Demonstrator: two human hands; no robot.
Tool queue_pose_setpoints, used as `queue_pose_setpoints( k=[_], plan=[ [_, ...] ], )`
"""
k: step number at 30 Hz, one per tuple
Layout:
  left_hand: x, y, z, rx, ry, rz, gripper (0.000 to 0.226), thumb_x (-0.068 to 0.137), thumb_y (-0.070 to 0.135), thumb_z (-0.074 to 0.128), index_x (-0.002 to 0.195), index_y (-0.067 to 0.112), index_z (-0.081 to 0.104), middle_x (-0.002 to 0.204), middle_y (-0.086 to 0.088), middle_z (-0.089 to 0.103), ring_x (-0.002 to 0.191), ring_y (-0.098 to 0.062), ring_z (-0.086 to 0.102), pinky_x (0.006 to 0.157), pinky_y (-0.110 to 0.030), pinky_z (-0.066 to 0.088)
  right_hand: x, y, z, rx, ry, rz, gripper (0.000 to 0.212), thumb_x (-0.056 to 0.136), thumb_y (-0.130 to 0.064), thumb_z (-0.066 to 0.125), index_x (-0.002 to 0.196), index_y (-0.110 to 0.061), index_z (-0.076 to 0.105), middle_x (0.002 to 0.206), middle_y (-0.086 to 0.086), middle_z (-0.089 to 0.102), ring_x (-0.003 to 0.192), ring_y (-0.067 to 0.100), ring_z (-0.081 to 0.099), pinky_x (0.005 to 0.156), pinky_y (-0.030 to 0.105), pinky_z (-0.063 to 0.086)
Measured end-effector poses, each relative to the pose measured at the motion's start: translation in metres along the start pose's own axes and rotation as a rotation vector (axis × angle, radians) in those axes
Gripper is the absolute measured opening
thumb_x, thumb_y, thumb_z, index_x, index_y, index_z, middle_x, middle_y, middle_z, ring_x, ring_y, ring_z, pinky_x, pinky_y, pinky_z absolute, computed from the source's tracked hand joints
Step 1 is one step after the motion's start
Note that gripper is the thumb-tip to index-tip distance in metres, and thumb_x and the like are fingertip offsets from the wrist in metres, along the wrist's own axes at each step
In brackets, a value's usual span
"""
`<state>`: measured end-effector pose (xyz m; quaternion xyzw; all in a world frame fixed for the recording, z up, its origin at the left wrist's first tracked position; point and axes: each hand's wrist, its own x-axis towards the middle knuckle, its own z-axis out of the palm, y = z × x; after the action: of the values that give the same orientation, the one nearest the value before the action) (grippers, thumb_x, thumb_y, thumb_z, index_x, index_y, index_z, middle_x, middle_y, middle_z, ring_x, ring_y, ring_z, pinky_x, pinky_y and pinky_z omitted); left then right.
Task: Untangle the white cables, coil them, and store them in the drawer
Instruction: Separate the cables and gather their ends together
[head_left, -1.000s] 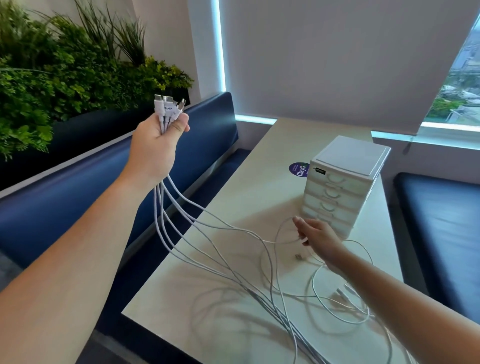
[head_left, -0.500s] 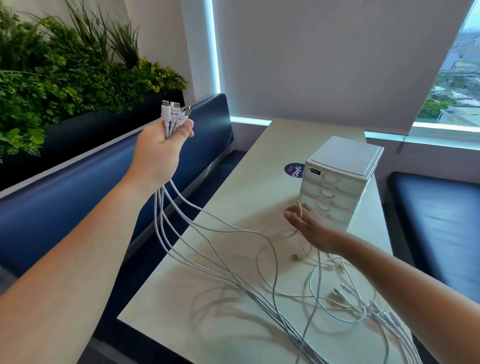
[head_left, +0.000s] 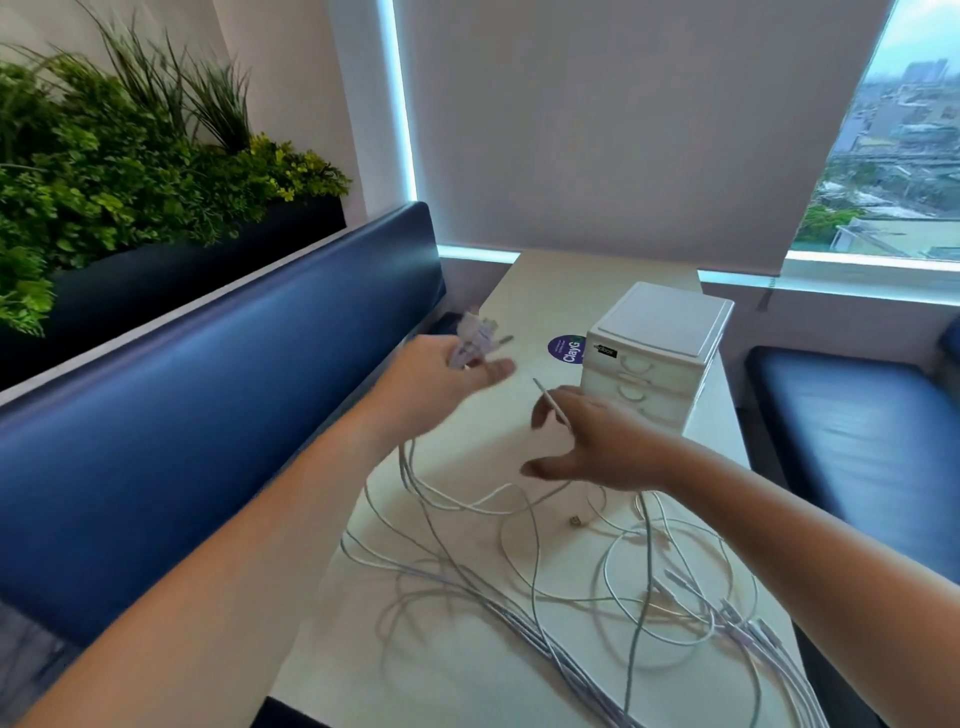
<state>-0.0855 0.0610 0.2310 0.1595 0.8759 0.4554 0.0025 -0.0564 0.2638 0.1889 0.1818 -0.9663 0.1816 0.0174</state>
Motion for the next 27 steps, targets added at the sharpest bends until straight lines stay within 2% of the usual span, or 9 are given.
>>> queue_pose_setpoints(
  k=[3,5,8,10,13,16,21,23,27],
  plan=[
    [-0.001,0.003,0.020,0.039,-0.086,-0.052,0.041,0.078,0.055,0.071,0.059,0.021,0.060,0.044,0.012,0.041,0.042,-0.003,0.034,0.047,-0.021,0.030,0.000,-0.014,-0.002,-0.079,0.001,-0.032,0.058,0.072,-0.057,0.070,0.116,-0.027,0.045,0.112,-0.009,0.045,0.092,0.017,0.053,0.083,0.036,0.047],
    [0.001,0.004,0.026,0.030,-0.085,-0.063,0.042,0.080,0.049,0.074,0.054,0.021,0.056,0.039,0.012,0.037,0.038,-0.004,0.035,0.042,-0.017,0.028,0.000,-0.016,-0.002,-0.090,0.011,-0.017,0.061,0.071,-0.057,0.071,0.118,-0.026,0.044,0.115,-0.007,0.045,0.096,0.018,0.052,0.084,0.037,0.047],
    [0.004,0.000,0.023,0.086,-0.054,-0.040,0.036,0.089,0.033,0.069,0.060,0.016,0.055,0.049,0.007,0.041,0.049,-0.009,0.036,0.050,-0.025,0.031,-0.004,-0.009,-0.005,-0.005,0.005,-0.019,0.048,0.077,-0.050,0.071,0.111,-0.027,0.045,0.099,-0.011,0.047,0.084,0.007,0.049,0.076,0.029,0.043],
    [0.007,-0.007,0.014,0.105,0.009,-0.032,0.034,0.092,0.031,0.064,0.068,0.007,0.059,0.057,0.001,0.044,0.054,-0.014,0.038,0.053,-0.029,0.030,-0.010,-0.001,-0.006,0.263,-0.030,-0.029,0.027,0.086,-0.039,0.065,0.098,-0.028,0.043,0.077,-0.010,0.042,0.060,0.004,0.038,0.059,0.020,0.037],
    [0.012,-0.019,-0.004,0.119,0.153,-0.036,0.033,0.094,0.031,0.062,0.078,0.003,0.064,0.070,-0.009,0.058,0.066,-0.021,0.049,0.060,-0.032,0.037,-0.029,0.021,-0.005,0.818,-0.081,0.076,0.013,0.099,-0.023,0.047,0.090,-0.018,0.038,0.061,-0.006,0.036,0.049,0.010,0.028,0.042,0.022,0.024],
    [0.014,-0.027,-0.022,0.114,0.297,-0.047,0.030,0.096,0.031,0.059,0.087,0.003,0.065,0.068,-0.003,0.055,0.063,-0.016,0.045,0.060,-0.026,0.037,-0.053,0.055,-0.006,0.898,-0.130,0.201,0.011,0.102,-0.018,0.039,0.094,-0.010,0.038,0.057,-0.007,0.036,0.048,0.009,0.026,0.041,0.022,0.020],
    [0.018,-0.026,-0.037,0.076,0.435,-0.056,0.029,0.096,0.033,0.059,0.072,0.017,0.054,0.067,0.002,0.048,0.067,-0.018,0.043,0.056,-0.028,0.034,-0.082,0.099,-0.017,0.560,-0.319,0.439,0.039,0.095,-0.044,0.044,0.079,-0.011,0.057,0.057,-0.001,0.032,0.048,0.012,0.026,0.045,0.025,0.023],
    [0.018,-0.023,-0.034,0.066,0.429,-0.040,0.031,0.095,0.033,0.060,0.069,0.019,0.052,0.066,0.003,0.047,0.063,-0.014,0.041,0.057,-0.025,0.035,-0.083,0.102,-0.026,0.205,-0.342,0.515,0.051,0.093,-0.057,0.038,0.070,-0.018,0.063,0.055,-0.003,0.040,0.050,0.013,0.038,0.052,0.028,0.036],
    [0.018,-0.017,-0.026,0.053,0.395,-0.032,0.033,0.095,0.034,0.060,0.071,0.013,0.052,0.064,0.000,0.043,0.059,-0.015,0.037,0.056,-0.028,0.032,-0.075,0.098,-0.048,-0.446,-0.119,0.546,0.071,0.090,-0.068,0.016,0.069,-0.028,0.069,0.077,-0.007,0.059,0.081,0.015,0.058,0.077,0.031,0.045]
  ],
)
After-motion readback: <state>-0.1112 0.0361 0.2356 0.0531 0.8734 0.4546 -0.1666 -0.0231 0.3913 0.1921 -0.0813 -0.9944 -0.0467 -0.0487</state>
